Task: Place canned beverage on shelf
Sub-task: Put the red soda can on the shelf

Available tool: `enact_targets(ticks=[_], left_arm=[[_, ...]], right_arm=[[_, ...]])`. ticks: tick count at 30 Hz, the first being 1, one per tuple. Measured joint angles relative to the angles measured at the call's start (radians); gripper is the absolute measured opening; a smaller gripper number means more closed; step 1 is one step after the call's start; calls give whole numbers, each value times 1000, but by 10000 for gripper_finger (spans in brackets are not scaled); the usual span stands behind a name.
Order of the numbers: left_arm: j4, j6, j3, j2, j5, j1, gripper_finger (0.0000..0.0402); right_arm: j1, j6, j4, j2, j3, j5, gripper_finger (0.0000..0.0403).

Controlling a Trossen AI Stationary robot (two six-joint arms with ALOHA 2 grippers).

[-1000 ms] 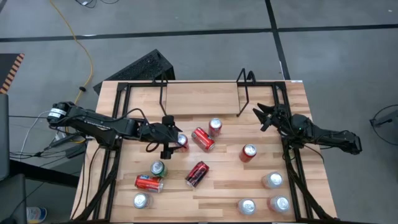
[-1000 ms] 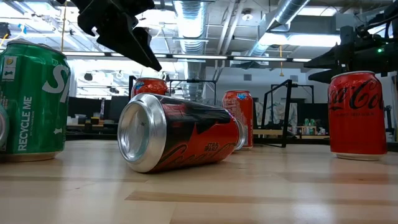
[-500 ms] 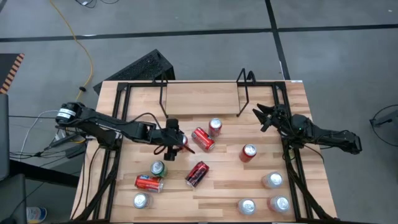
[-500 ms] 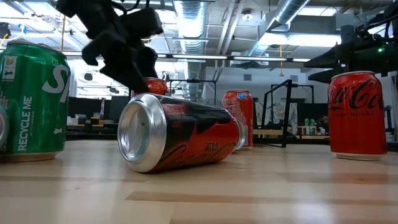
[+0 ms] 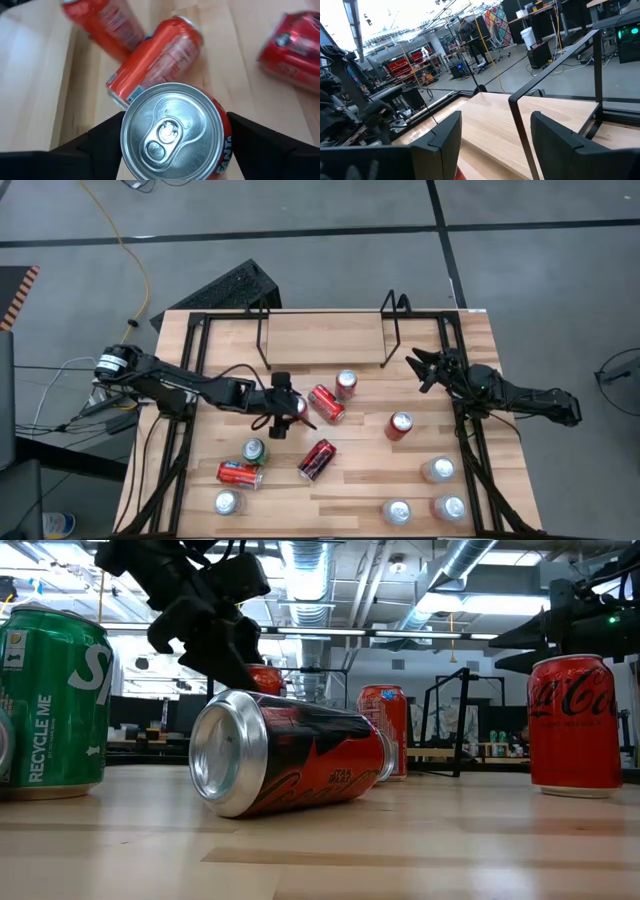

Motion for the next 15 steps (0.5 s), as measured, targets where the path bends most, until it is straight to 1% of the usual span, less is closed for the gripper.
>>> enact_targets(ticks=[3,9,12,15], left_arm=[[-4,-72,0,-8,-88,0,286],[-29,-148,7,-48,-121,3,288],[-64,-195,36,-71,-143,2,288],[-67,-232,79,-78,-194,3,288]], right_arm=[[0,0,0,0,0,0,221],[0,0,-1,0,0,0,221],[0,0,-1,0,0,0,221],[0,0,-1,0,0,0,221]])
